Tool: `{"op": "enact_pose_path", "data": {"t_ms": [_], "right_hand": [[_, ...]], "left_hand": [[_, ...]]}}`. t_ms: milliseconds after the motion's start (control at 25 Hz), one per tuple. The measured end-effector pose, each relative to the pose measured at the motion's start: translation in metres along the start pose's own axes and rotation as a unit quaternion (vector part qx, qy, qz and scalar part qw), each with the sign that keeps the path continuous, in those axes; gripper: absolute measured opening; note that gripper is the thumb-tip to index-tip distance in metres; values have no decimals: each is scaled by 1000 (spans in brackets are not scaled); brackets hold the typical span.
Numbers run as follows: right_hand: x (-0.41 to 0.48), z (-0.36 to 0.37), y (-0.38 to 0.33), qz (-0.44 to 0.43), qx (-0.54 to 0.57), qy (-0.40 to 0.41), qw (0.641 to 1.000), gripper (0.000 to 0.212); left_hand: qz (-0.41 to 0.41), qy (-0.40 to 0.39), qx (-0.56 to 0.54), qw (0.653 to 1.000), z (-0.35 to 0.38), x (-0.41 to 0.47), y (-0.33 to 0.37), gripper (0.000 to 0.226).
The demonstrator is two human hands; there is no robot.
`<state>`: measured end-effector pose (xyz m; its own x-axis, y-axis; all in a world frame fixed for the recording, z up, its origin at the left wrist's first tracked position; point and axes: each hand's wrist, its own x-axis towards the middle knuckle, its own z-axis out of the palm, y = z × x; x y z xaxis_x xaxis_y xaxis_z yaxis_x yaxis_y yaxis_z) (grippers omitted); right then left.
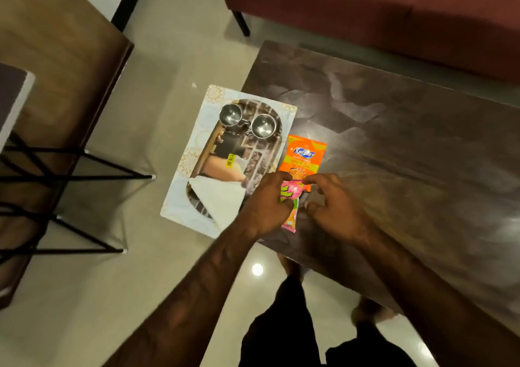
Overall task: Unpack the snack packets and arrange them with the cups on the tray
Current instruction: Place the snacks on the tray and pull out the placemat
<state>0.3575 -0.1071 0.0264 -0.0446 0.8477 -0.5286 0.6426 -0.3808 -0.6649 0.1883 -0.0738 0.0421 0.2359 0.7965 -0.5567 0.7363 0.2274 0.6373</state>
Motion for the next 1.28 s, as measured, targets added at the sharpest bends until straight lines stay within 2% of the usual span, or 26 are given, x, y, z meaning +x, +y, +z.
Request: {"op": "enact_pose_path", "data": {"t_ms": [120,200,320,480,600,680,800,960,1080,1160,1280], "right_hand": [[25,25,-9,18,-21,-30,999,56],[42,44,-5,70,-1,-37,997,58],[64,76,7,160,69,-22,984,59],[81,112,27,226,100,3,969,67],[84,127,31,277,219,33,935,55],[83,134,28,304,304,47,902,43],[73,126,21,313,367,26,876,36],[55,103,18,315,399,-33,861,31],[53,96,12,283,417,-58,862,22],[57,95,3,260,433,-82,859,21],[67,93,-4,252,459,-87,848,23]], "left_hand": [[-60,12,-37,997,-16,1,-43,49],[-94,11,-58,994,-17,3,-65,47],[-110,-9,-75,991,-8,5,-91,46],[-112,-47,-96,988,7,16,-110,41],[-97,-68,-121,986,14,23,-114,30],[-104,-91,-143,980,18,28,-115,32],[-136,-116,-177,968,19,33,-115,51],[-133,-42,-196,971,5,36,-117,54],[-125,-98,-265,951,-11,39,-114,71],[-112,-128,-326,930,-18,41,-112,61],[-105,-44,-326,939,-34,46,-115,51]]}}
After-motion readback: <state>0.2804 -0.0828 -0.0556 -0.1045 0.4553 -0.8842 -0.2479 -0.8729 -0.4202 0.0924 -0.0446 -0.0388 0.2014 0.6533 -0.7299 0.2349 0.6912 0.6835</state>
